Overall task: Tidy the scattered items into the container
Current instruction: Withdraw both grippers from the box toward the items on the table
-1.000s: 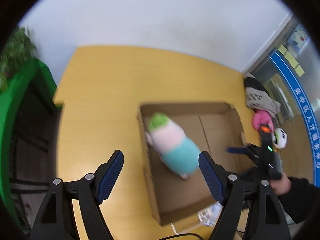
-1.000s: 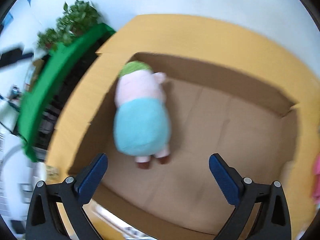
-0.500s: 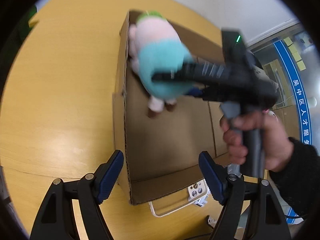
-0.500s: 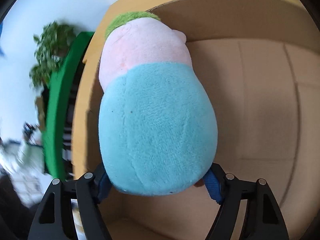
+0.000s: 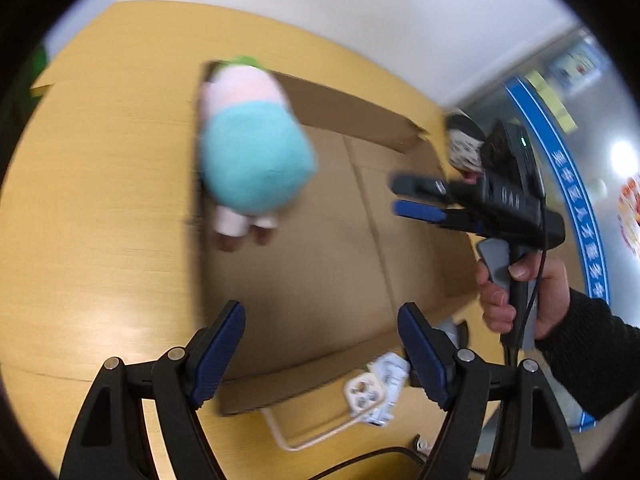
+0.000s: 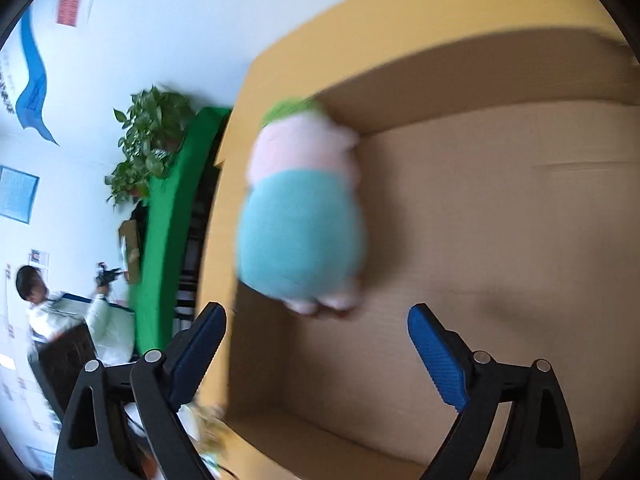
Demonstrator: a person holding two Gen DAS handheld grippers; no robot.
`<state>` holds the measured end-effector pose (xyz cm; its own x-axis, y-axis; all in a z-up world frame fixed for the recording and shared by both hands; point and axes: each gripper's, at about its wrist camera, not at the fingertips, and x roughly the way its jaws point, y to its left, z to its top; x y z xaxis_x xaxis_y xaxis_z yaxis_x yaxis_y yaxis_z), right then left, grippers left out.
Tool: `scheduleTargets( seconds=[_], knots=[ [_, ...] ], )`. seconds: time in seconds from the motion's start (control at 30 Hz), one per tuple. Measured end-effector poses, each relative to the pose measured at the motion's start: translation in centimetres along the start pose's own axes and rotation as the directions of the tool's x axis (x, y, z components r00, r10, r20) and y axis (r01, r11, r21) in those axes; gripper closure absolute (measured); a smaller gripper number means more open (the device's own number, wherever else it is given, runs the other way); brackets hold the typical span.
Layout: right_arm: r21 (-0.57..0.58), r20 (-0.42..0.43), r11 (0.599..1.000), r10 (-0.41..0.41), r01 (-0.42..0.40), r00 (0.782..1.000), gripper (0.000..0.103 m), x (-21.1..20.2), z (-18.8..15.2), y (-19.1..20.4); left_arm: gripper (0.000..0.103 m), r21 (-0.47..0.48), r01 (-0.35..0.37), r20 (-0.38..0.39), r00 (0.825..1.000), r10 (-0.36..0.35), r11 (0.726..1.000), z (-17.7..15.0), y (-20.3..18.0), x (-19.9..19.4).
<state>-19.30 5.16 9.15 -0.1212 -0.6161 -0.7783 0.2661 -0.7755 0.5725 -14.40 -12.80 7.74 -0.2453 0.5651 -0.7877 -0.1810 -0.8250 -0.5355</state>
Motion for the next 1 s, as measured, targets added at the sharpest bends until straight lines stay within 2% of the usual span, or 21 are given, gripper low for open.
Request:
scheduleTargets(
  seconds=[0.07,0.13,0.17,0.23,0.27,0.33,0.4,0.5,0.57,0.67,0.73,0.8,0.87,0.93,0.97,1.0],
  knots=[
    [-0.028,-0.010,0.988,-0.155,0.155,0.988,0.008,-3.2,-2.3,-3.6,0.025,0.001,-0.019,-0.054,0.998,0.019,1.000,-0.4,-0.7,2.4],
    [-0.033,-0.059,0.957,-0.291,0.289,0.955,0.008,-5.1,-4.8,-7.2,0.025,-0.026,-0.030,-0.095,0.995,0.027,0.999,-0.9,-0.2,4.2],
    [-0.025,-0.084,0.946,-0.323,0.322,0.943,0.008,-5.9,-6.1,-8.9,0.025,-0.051,-0.041,-0.119,0.992,0.034,0.998,-1.2,0.3,5.0],
    [-0.001,-0.126,0.930,-0.365,0.368,0.922,0.010,-6.7,-8.1,-11.3,0.025,-0.065,-0.081,-0.133,0.988,0.072,0.995,-2.0,0.9,5.8],
    [-0.032,-0.118,0.924,-0.383,0.382,0.916,0.017,-7.1,-8.9,-11.3,0.025,-0.051,-0.098,-0.125,0.988,0.091,0.994,-2.1,0.7,5.7],
    [-0.070,-0.136,0.918,-0.397,0.391,0.908,0.018,-7.1,-9.7,-10.7,0.025,-0.058,-0.112,-0.140,0.985,0.103,0.992,-2.3,0.5,6.0],
    [-0.075,-0.154,0.902,-0.432,0.426,0.889,0.017,-6.9,-10.3,-10.4,0.025,-0.052,-0.133,-0.149,0.981,0.124,0.990,-2.8,0.0,6.0],
    [-0.092,-0.146,0.882,-0.471,0.462,0.870,0.017,-7.0,-11.1,-10.5,0.025,0.030,-0.215,-0.160,0.963,0.217,0.976,-4.0,-1.5,6.6],
    [-0.107,-0.147,0.881,-0.472,0.461,0.869,0.016,-7.3,-11.8,-10.5,0.025,0.059,-0.265,-0.179,0.946,0.272,0.962,-4.5,-2.0,7.0],
    [-0.108,-0.169,0.892,-0.452,0.439,0.876,0.014,-7.7,-12.2,-9.8,0.025,0.006,-0.330,-0.146,0.933,0.328,0.944,-5.0,-2.3,5.3],
    [-0.110,-0.137,0.894,-0.447,0.435,0.884,0.014,-9.5,-12.3,-9.0,0.025,-0.034,-0.346,-0.069,0.937,0.344,0.937,-5.1,-3.2,2.9],
    [-0.111,-0.075,0.902,-0.427,0.418,0.901,0.007,-12.0,-12.3,-7.8,0.025,-0.050,-0.360,0.029,0.932,0.361,0.932,-5.3,-4.5,-0.1],
    [-0.126,-0.012,0.902,-0.417,0.412,0.909,0.005,-14.1,-12.8,-5.9,0.025,-0.063,-0.393,0.100,0.912,0.398,0.917,-5.5,-5.8,-2.9],
    [-0.155,0.035,0.902,-0.403,0.403,0.915,0.007,-15.5,-13.6,-3.9,0.025,-0.079,-0.447,0.131,0.882,0.454,0.891,-5.8,-6.8,-4.6],
    [-0.164,0.058,0.901,-0.398,0.402,0.916,0.021,-16.1,-14.0,-2.9,0.025,-0.084,-0.472,0.138,0.867,0.479,0.878,-6.1,-7.0,-5.3],
    [-0.163,0.073,0.901,-0.396,0.403,0.915,0.059,-15.8,-14.2,-1.2,0.025,-0.082,-0.488,0.142,0.857,0.495,0.869,-6.5,-7.2,-6.0]
  ],
)
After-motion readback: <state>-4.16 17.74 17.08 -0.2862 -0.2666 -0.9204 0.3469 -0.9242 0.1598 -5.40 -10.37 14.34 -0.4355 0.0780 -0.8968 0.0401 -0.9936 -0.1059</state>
